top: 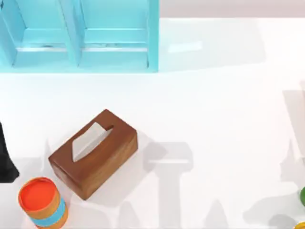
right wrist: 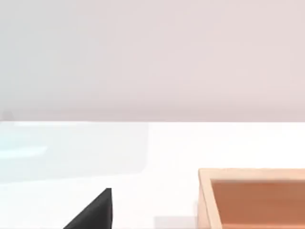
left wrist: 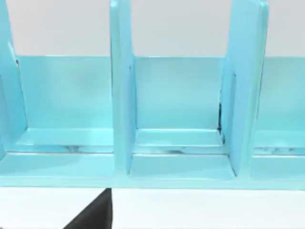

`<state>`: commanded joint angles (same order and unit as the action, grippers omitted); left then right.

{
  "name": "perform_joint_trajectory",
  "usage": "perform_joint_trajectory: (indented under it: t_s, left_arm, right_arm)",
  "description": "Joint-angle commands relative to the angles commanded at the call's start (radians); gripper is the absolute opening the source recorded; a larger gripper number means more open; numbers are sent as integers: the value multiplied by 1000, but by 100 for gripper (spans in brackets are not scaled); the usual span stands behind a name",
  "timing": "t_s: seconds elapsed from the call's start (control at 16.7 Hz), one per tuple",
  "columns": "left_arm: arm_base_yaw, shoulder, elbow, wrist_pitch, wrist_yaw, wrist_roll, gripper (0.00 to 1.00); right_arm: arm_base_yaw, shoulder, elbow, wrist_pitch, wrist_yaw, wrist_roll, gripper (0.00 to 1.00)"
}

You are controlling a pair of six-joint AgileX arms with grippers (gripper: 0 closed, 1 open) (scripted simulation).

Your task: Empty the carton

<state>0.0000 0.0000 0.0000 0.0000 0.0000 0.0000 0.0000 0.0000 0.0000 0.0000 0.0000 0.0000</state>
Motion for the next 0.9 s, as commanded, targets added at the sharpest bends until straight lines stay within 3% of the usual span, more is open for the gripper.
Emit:
perform_joint_trajectory:
  t_s: [0.3, 0.9]
  left_arm:
    - [0, 0, 0, 0, 0, 0, 100]
    - [0, 0, 0, 0, 0, 0, 100]
  right_arm:
    - [-15, 52, 38, -40, 0, -15, 100]
    - [-142, 470, 371, -363, -2, -145, 100]
